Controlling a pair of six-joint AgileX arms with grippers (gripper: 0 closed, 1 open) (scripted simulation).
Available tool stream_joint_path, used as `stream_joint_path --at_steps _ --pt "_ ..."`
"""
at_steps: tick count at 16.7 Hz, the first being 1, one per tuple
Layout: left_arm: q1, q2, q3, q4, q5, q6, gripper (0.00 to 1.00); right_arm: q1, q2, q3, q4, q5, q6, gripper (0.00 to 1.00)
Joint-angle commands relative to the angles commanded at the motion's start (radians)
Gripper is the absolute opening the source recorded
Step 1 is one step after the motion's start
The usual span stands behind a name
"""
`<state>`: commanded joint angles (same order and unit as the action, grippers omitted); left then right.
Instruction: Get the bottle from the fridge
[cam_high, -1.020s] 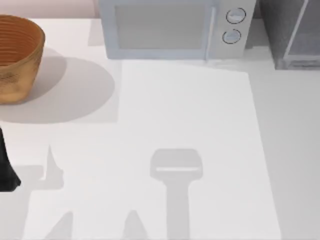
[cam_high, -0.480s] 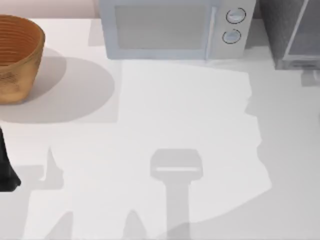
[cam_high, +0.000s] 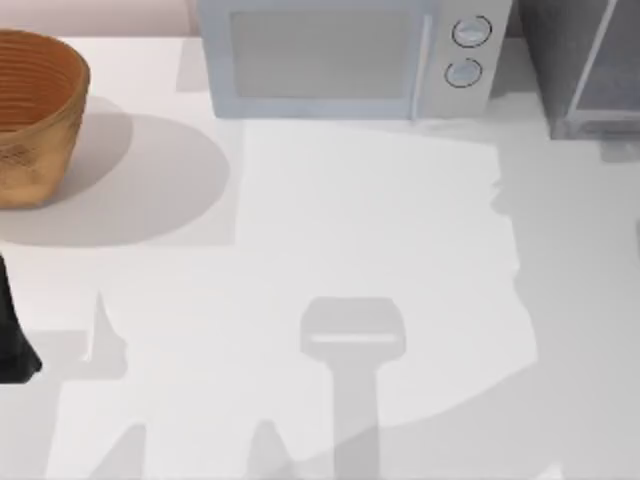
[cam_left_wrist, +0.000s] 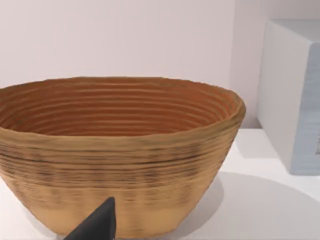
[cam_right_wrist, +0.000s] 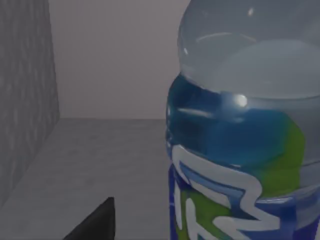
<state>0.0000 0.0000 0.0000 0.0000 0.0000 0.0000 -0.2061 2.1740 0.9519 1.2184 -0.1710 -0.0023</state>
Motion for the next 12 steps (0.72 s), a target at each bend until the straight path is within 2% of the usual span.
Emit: stream_joint_path --at_steps 5,10,12 --pt "0.000 0.000 0.000 0.000 0.000 0.000 1.00 0.019 0.089 0.194 -0.096 0.020 -0.001 1.00" --pt "0.000 0.000 0.000 0.000 0.000 0.000 1.00 0.021 0.097 0.211 -0.109 0.023 -0.001 1.00" --pt "0.000 0.000 0.000 0.000 0.000 0.000 1.00 0.021 0.097 0.211 -0.109 0.023 -0.001 0.85"
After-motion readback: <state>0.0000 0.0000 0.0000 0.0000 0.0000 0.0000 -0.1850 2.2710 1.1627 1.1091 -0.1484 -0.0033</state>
